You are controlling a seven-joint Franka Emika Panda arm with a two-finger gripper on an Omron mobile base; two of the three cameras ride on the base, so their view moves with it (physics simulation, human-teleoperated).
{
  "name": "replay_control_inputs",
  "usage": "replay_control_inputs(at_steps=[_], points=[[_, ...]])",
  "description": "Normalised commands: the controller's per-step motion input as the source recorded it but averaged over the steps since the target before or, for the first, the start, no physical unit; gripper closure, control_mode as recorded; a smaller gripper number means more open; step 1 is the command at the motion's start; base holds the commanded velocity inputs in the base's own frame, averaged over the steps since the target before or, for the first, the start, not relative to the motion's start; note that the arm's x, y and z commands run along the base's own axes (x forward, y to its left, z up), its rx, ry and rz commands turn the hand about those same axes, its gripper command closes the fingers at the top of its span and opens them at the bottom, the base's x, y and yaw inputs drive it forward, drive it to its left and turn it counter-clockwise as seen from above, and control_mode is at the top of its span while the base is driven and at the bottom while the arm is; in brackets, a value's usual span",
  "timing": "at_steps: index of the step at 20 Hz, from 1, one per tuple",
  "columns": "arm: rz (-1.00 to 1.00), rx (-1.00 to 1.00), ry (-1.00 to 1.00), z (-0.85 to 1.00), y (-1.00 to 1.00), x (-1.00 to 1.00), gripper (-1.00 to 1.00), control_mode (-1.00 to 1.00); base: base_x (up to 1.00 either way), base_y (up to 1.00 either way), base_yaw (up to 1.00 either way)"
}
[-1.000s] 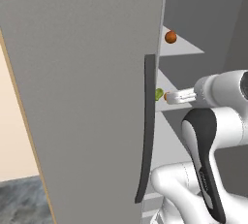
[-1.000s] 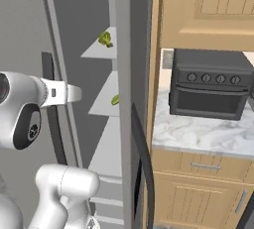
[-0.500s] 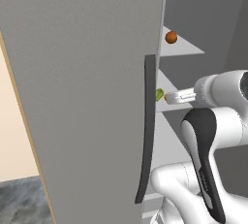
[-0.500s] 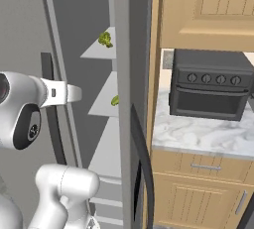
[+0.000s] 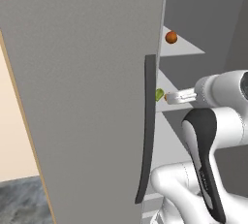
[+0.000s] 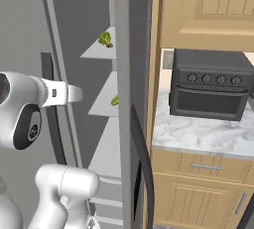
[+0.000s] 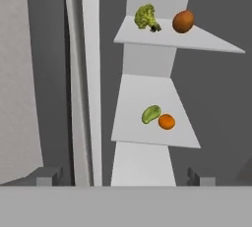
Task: Take the tangerine and mango from the second highest rack and move them to the highest rack where the mango and broccoli are located, to maximize freezer space. Close the freezer door after rearranging.
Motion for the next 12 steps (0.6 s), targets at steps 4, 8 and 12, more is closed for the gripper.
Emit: replay_control_inputs(at_steps=[4,8,12], points=[[-0.07,0.02,0.06,-0.19,-0.39,0.02,-1.0,-1.0,0.0,0.0,0.0],[-0.16,0.04,0.03,-0.28,-0.41,0.04,-1.0,-1.0,0.0,0.0,0.0],[-0.18,0.05,0.06,-0.23,-0.31,0.22,-1.0,-1.0,0.0,0.0,0.0]])
